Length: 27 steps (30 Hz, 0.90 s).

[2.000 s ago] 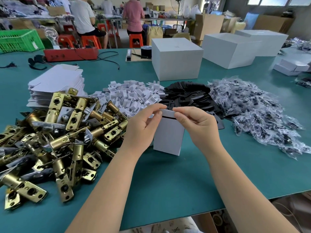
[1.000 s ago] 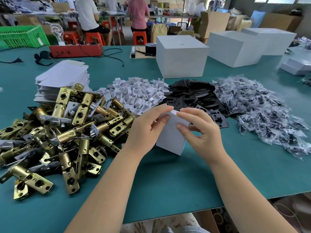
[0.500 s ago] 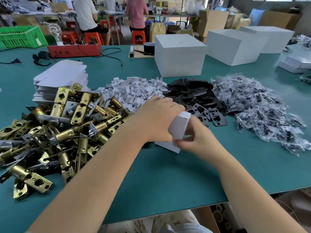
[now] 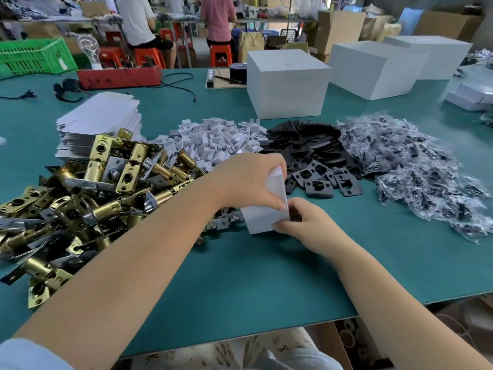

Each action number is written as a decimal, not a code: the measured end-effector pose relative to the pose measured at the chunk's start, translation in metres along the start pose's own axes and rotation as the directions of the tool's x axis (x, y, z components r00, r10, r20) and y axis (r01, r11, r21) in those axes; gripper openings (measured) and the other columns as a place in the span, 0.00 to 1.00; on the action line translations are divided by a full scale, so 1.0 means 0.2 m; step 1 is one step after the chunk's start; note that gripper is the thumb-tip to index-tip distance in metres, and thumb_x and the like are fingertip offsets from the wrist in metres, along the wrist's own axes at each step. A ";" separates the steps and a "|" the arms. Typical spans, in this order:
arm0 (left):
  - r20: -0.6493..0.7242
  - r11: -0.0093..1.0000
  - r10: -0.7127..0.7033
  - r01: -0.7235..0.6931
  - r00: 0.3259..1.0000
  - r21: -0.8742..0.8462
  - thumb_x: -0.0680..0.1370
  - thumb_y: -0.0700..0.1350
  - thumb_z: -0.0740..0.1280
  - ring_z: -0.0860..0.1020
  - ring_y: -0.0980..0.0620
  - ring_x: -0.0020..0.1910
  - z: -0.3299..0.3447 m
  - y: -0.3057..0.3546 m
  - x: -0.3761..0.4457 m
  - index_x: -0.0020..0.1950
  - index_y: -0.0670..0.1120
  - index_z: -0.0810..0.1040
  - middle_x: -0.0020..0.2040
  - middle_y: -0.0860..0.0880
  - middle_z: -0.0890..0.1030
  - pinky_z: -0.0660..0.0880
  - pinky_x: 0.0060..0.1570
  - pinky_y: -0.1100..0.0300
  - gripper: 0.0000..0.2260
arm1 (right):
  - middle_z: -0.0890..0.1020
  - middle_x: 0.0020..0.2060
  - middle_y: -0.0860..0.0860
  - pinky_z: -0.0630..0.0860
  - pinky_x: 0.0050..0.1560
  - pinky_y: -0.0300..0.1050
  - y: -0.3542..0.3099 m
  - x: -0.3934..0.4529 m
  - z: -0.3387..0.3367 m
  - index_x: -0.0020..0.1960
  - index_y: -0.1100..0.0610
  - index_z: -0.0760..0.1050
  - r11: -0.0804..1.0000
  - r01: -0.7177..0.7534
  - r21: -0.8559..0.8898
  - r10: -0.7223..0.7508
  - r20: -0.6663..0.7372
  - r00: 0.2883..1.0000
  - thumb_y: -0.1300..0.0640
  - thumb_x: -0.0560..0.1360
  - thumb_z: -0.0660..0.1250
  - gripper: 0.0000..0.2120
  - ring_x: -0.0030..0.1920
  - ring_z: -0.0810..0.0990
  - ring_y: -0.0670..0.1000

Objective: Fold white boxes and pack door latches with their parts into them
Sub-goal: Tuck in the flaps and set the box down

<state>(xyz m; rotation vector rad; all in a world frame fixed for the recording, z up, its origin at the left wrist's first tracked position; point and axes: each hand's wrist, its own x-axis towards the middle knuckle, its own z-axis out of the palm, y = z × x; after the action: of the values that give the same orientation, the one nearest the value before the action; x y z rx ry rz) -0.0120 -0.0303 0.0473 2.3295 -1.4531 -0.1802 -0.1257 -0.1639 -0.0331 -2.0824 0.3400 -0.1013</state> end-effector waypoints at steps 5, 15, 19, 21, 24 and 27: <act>-0.182 0.823 -0.342 0.200 0.922 -0.532 0.70 0.52 0.77 0.77 0.56 0.42 0.03 -0.05 -0.04 0.50 0.54 0.75 0.46 0.55 0.78 0.73 0.33 0.64 0.15 | 0.78 0.51 0.54 0.77 0.43 0.42 -0.06 0.05 0.07 0.59 0.54 0.70 0.642 0.027 0.766 0.068 -0.092 0.993 0.67 0.72 0.59 0.17 0.47 0.78 0.50; 0.086 0.046 -0.606 0.143 0.791 -0.989 0.79 0.44 0.65 0.80 0.47 0.45 0.11 0.10 -0.08 0.53 0.47 0.75 0.47 0.46 0.80 0.81 0.46 0.46 0.05 | 0.82 0.36 0.49 0.78 0.31 0.41 -0.13 0.04 -0.06 0.48 0.55 0.77 0.597 0.013 0.802 0.265 -0.212 0.941 0.52 0.79 0.61 0.08 0.36 0.81 0.48; 0.180 -0.146 -0.525 0.120 0.832 -0.982 0.79 0.35 0.59 0.80 0.42 0.50 0.19 0.16 -0.09 0.50 0.40 0.75 0.51 0.38 0.80 0.80 0.48 0.46 0.06 | 0.76 0.40 0.51 0.74 0.24 0.39 -0.07 0.04 -0.18 0.43 0.54 0.74 0.713 -0.134 0.688 0.441 -0.293 0.848 0.50 0.78 0.64 0.09 0.36 0.76 0.49; 0.131 -0.050 -0.563 0.124 0.816 -0.991 0.78 0.32 0.61 0.78 0.41 0.51 0.26 0.15 -0.08 0.43 0.37 0.75 0.50 0.35 0.78 0.77 0.50 0.48 0.06 | 0.76 0.42 0.51 0.75 0.23 0.39 -0.04 0.03 -0.18 0.42 0.54 0.73 0.721 -0.171 0.672 0.491 -0.321 0.810 0.50 0.78 0.65 0.09 0.39 0.76 0.50; 0.035 0.095 -0.654 0.128 0.755 -0.987 0.77 0.33 0.64 0.71 0.46 0.46 0.33 0.13 -0.07 0.41 0.42 0.77 0.45 0.40 0.73 0.68 0.48 0.50 0.07 | 0.78 0.43 0.51 0.76 0.25 0.38 0.02 0.01 -0.16 0.41 0.54 0.76 0.781 -0.143 0.608 0.442 -0.376 0.814 0.51 0.78 0.66 0.09 0.41 0.78 0.51; -0.031 0.193 -0.702 0.148 0.711 -0.970 0.80 0.37 0.64 0.69 0.51 0.44 0.37 0.14 -0.07 0.32 0.52 0.77 0.41 0.46 0.73 0.68 0.48 0.55 0.18 | 0.80 0.44 0.51 0.76 0.30 0.35 0.05 -0.01 -0.16 0.40 0.51 0.79 0.872 -0.105 0.478 0.310 -0.372 0.875 0.55 0.77 0.67 0.08 0.40 0.79 0.49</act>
<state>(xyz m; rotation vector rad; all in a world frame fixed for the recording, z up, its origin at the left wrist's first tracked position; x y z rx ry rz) -0.0644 -0.0487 -0.0104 1.4701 -0.1201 -0.4253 -0.1365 -0.1937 -0.0248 -1.5344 0.7492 -0.4796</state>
